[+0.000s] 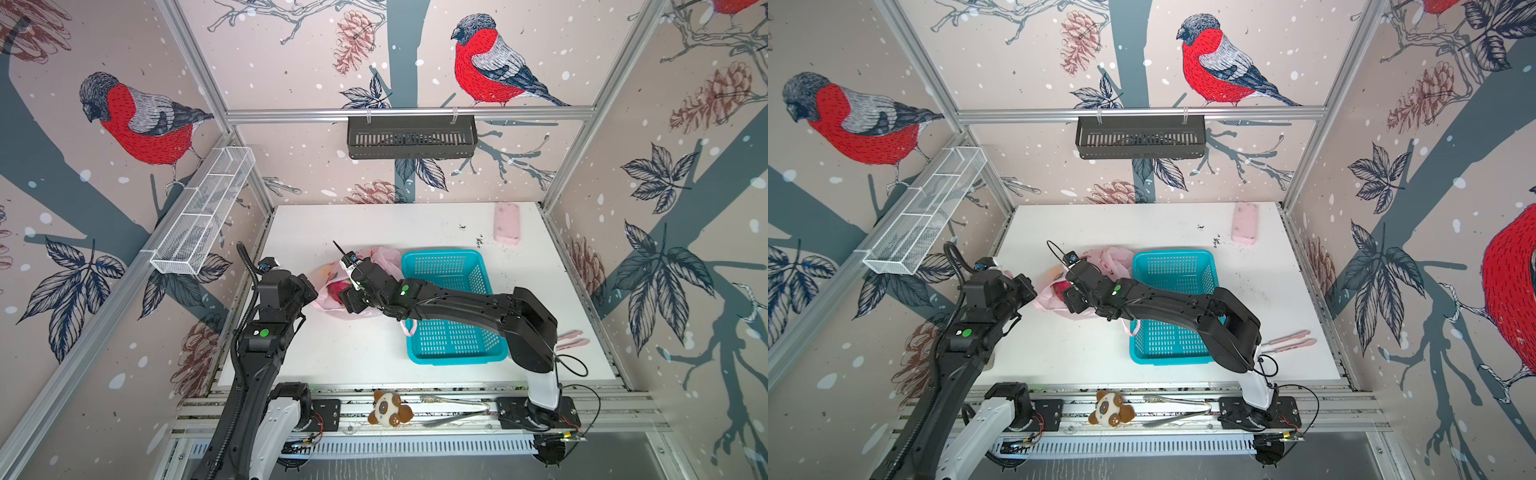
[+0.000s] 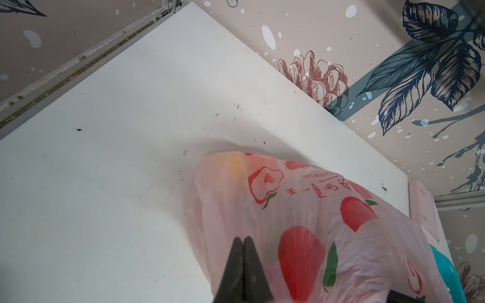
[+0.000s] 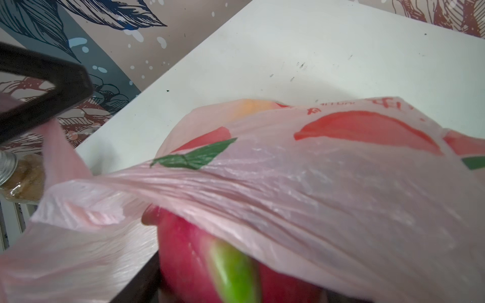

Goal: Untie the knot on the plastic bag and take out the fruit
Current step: 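Lift the dragon fruit out of the pink bag with the right gripper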

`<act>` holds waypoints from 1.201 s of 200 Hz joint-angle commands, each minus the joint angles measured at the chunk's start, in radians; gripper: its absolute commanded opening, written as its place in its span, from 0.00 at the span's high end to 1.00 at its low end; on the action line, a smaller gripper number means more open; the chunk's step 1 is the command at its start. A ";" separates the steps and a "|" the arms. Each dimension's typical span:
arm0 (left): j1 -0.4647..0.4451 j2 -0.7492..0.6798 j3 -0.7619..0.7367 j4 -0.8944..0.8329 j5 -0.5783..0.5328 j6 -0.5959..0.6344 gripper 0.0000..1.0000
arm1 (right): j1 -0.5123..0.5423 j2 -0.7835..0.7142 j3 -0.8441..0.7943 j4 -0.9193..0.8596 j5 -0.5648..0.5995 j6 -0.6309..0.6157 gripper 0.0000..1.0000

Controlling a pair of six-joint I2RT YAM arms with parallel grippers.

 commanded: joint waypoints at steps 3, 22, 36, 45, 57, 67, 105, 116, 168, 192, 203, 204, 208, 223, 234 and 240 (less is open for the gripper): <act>0.002 0.030 0.015 0.074 -0.020 0.031 1.00 | 0.009 -0.036 -0.020 0.079 0.002 -0.043 0.44; 0.000 0.056 0.020 0.091 -0.027 0.045 1.00 | 0.016 -0.055 -0.037 0.101 0.007 -0.065 0.44; 0.000 0.073 0.026 0.101 -0.036 0.055 1.00 | 0.021 -0.069 -0.048 0.116 0.017 -0.080 0.44; 0.001 0.083 0.031 0.103 -0.048 0.063 1.00 | 0.023 -0.078 -0.058 0.128 0.019 -0.086 0.44; 0.001 0.093 0.039 0.108 -0.063 0.074 1.00 | 0.025 -0.092 -0.075 0.148 0.019 -0.099 0.44; 0.001 0.101 0.045 0.110 -0.073 0.085 1.00 | 0.028 -0.104 -0.088 0.167 0.021 -0.108 0.44; 0.001 0.125 0.073 0.122 -0.098 0.114 1.00 | 0.033 -0.135 -0.113 0.212 0.031 -0.132 0.44; 0.000 0.129 0.078 0.124 -0.106 0.124 1.00 | 0.033 -0.140 -0.116 0.220 0.032 -0.134 0.44; 0.001 0.125 0.093 0.137 -0.141 0.152 1.00 | 0.033 -0.148 -0.124 0.248 0.025 -0.143 0.45; 0.001 0.113 0.091 0.135 -0.144 0.161 1.00 | 0.033 -0.153 -0.122 0.271 0.042 -0.139 0.46; 0.001 0.105 0.088 0.134 -0.145 0.163 1.00 | 0.032 -0.149 -0.110 0.278 0.049 -0.137 0.46; 0.001 0.105 0.088 0.134 -0.145 0.164 1.00 | 0.032 -0.149 -0.109 0.278 0.050 -0.136 0.46; 0.001 0.101 0.087 0.135 -0.144 0.165 1.00 | 0.032 -0.147 -0.103 0.281 0.052 -0.137 0.46; 0.000 0.086 0.083 0.134 -0.134 0.167 1.00 | 0.030 -0.140 -0.086 0.292 0.060 -0.132 0.46; 0.002 0.073 0.078 0.135 -0.128 0.167 1.00 | 0.030 -0.136 -0.077 0.300 0.063 -0.129 0.46; 0.001 0.063 0.073 0.135 -0.125 0.168 1.00 | 0.030 -0.134 -0.073 0.304 0.066 -0.125 0.46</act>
